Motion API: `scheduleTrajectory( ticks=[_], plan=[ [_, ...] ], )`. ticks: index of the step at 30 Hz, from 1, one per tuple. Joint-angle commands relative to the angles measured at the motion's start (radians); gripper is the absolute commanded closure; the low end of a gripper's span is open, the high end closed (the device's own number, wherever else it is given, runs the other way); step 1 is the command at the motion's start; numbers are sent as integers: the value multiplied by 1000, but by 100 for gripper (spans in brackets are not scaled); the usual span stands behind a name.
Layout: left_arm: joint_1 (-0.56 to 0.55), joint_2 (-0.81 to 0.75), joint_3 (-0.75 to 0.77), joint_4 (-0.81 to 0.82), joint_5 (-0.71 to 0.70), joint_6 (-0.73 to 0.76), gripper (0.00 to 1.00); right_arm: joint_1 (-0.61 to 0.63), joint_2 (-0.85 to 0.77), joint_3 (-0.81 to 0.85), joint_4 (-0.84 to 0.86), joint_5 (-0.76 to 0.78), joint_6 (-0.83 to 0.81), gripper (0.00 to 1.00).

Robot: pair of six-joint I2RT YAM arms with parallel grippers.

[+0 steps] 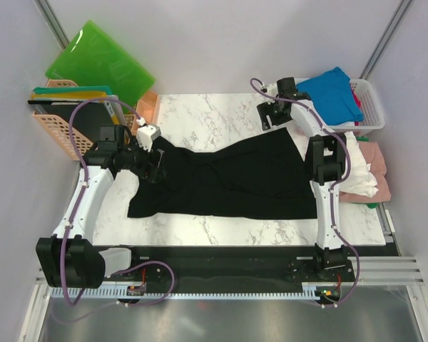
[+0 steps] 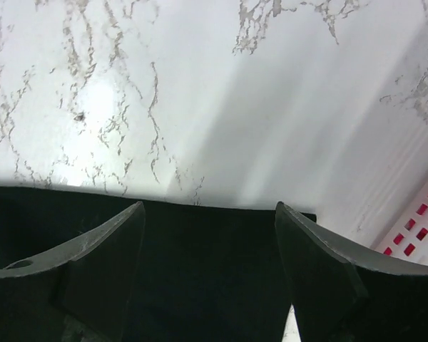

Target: Fold and stack the t-shirts

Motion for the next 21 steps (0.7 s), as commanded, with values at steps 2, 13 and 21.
scheduleTrajectory(
  ticks=[2, 13, 21],
  plan=[
    [5, 15, 27, 27, -9, -3, 11, -25, 29, 89, -19, 99, 21, 19],
    [5, 25, 7, 28, -7, 3, 11, -26, -128, -74, -10, 12, -7, 19],
    [-21, 130, -9, 2, -89, 49, 2, 31, -447, -548, 72, -19, -96, 18]
  ],
)
